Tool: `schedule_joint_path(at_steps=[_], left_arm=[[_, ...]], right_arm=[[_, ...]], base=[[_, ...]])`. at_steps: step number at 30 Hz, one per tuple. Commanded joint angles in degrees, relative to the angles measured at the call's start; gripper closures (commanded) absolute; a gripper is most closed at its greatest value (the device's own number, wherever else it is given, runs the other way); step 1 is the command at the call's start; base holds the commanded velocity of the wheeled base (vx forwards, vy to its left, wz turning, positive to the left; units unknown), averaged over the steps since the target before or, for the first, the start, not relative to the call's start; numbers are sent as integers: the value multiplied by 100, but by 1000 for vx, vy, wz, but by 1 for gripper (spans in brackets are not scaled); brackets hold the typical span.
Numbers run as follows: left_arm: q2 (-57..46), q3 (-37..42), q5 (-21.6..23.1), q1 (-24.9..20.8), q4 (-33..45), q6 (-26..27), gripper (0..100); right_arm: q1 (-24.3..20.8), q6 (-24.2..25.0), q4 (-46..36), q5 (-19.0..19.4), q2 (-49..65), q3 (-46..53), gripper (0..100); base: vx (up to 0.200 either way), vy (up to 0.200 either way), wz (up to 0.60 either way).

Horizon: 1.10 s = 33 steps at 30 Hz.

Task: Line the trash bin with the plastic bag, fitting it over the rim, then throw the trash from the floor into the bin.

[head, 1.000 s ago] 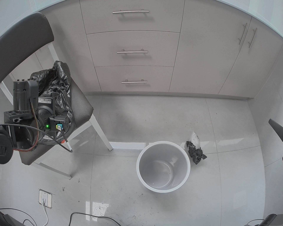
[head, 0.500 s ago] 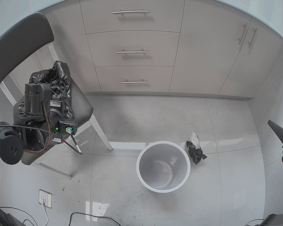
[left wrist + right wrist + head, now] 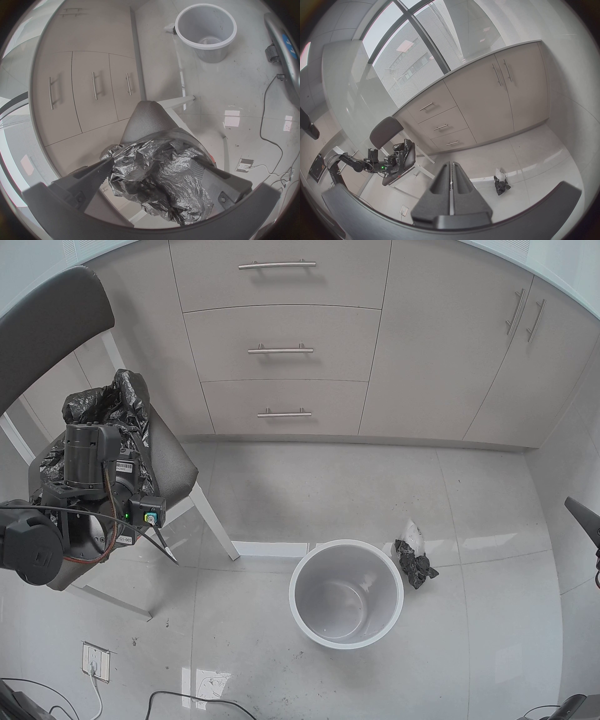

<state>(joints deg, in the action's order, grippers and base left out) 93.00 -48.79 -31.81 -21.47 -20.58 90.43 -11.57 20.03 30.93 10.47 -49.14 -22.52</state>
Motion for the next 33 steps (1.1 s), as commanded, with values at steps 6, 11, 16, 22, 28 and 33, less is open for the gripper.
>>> schedule_joint_path(at_steps=[6, 11, 16, 22, 28, 33], left_arm=[[113, 18, -133, 11, -166, 1, 0], [122, 36, -124, 20, -201, 10, 0], [210, 53, -115, 2, -201, 10, 0], [297, 62, -133, -15, -201, 27, 0], [315, 53, -274, -15, -192, 106, 0], [341, 45, -405, -24, -201, 186, 0]], right_arm=[[-3, 1, 1, 8, -61, 10, 100], [-3, 1, 19, 8, -61, 28, 100], [-3, 1, 19, -1, -61, 28, 100], [-3, 1, 10, 8, -69, 37, 100], [-3, 1, 10, 16, -69, 37, 100], [-3, 1, 10, 16, -69, 37, 100]], base=[[0, 0, 0], [0, 0, 0], [0, 0, 0], [0, 0, 0], [0, 0, 0], [0, 0, 0]])
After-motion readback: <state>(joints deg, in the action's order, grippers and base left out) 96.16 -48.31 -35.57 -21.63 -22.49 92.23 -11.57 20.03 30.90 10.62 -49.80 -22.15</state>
